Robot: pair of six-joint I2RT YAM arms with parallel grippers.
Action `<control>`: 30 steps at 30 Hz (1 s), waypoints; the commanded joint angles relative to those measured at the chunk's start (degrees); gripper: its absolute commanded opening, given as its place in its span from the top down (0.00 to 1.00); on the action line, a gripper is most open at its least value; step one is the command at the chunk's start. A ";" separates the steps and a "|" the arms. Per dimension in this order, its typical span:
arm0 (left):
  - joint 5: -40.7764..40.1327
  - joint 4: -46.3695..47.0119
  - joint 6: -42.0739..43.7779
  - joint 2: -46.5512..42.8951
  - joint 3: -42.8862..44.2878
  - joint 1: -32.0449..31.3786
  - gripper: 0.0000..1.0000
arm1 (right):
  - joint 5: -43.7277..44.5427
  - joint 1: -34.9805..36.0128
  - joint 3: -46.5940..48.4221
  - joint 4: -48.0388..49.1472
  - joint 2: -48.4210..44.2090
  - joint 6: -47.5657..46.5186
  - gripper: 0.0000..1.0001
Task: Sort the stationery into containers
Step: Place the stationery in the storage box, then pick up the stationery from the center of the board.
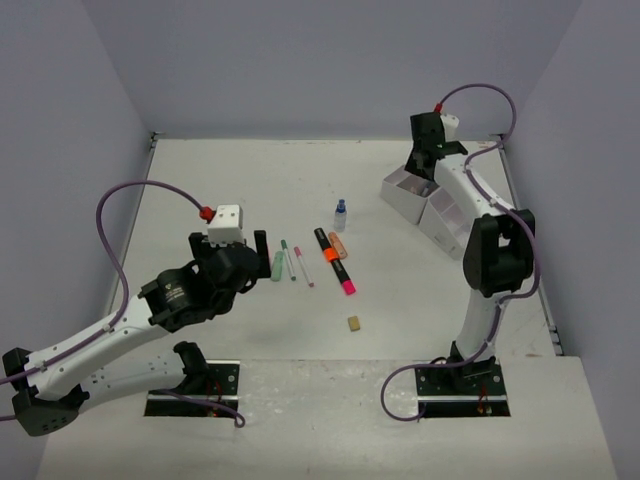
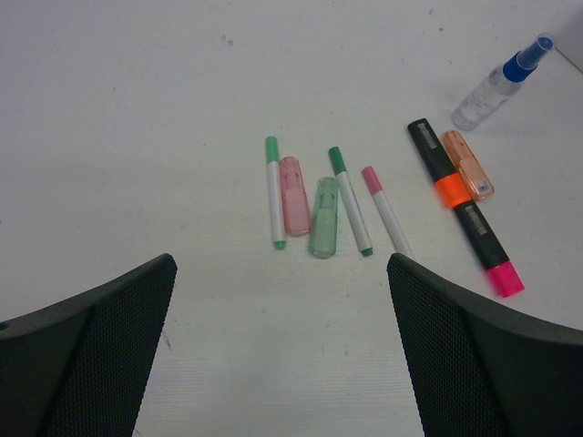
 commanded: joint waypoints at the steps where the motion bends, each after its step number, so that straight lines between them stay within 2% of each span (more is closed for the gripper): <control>1: -0.94 1.56 1.35 0.02 -0.04 0.35 0.00 | -0.44 1.44 1.82 -0.10 -8.17 -2.00 0.62; 5: -1.95 1.37 0.34 -0.67 0.18 0.40 0.00 | -0.41 7.43 -1.54 0.07 -15.76 -6.57 0.61; 7: -2.41 1.36 0.02 -0.90 0.41 0.34 0.00 | 2.04 13.81 -4.27 -3.56 -19.31 -8.42 0.56; 9: -2.78 0.96 -0.35 -0.90 0.52 0.33 0.00 | 0.35 17.36 -6.89 -6.25 -22.28 -7.12 0.53; 10: -3.01 0.57 -0.63 -0.90 0.68 0.33 0.00 | -1.04 20.21 -10.01 -6.32 -23.57 -5.95 0.48; 14: -3.37 -0.25 -0.84 -1.27 1.03 0.41 0.00 | -6.74 27.14 -23.68 -5.09 -27.32 -1.39 0.40; 16: -2.93 -1.29 -0.84 -1.60 1.40 0.41 0.00 | -6.95 32.06 -26.81 -5.36 -27.62 1.14 0.40; 18: -2.83 -2.16 -0.74 -1.78 2.08 0.41 0.00 | -2.93 34.85 -28.83 -8.72 -27.02 3.76 0.39; 24: -3.52 -4.91 -0.29 -2.08 1.20 0.41 0.00 | -6.99 40.95 -36.00 -8.45 -26.09 10.63 0.44; 30: -4.64 -5.48 -1.54 -2.57 -0.08 0.35 0.00 | -10.73 45.86 -38.72 -8.01 -22.13 13.83 0.50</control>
